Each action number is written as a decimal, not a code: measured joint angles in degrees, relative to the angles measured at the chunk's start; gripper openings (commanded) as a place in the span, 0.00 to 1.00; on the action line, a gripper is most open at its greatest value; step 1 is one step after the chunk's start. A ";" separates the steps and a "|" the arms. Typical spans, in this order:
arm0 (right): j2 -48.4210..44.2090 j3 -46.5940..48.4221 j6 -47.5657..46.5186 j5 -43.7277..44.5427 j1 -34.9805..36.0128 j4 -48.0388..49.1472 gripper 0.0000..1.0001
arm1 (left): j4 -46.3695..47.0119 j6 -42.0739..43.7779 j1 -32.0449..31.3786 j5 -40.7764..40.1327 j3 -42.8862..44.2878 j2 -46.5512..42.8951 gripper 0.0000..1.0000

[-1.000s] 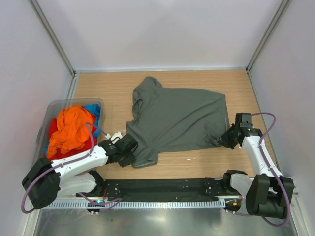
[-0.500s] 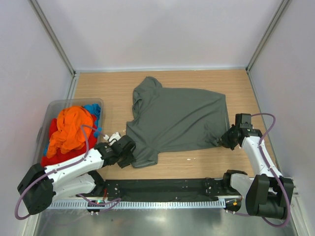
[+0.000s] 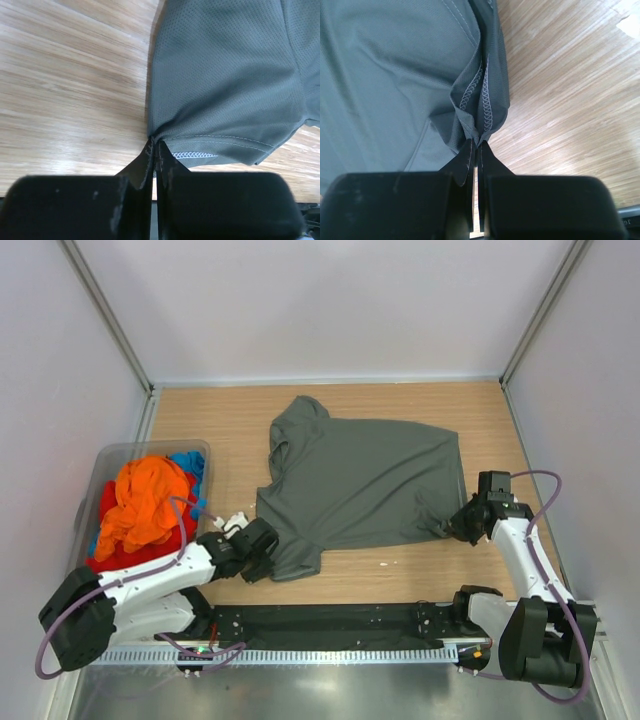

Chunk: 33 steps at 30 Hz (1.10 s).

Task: Fold and stack the t-shirts
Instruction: Fold the tshirt

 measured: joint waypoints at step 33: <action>-8.26 76.89 2.25 6.21 0.00 -23.08 0.01 | -17.44 30.01 9.33 -7.48 90.23 2.78 0.00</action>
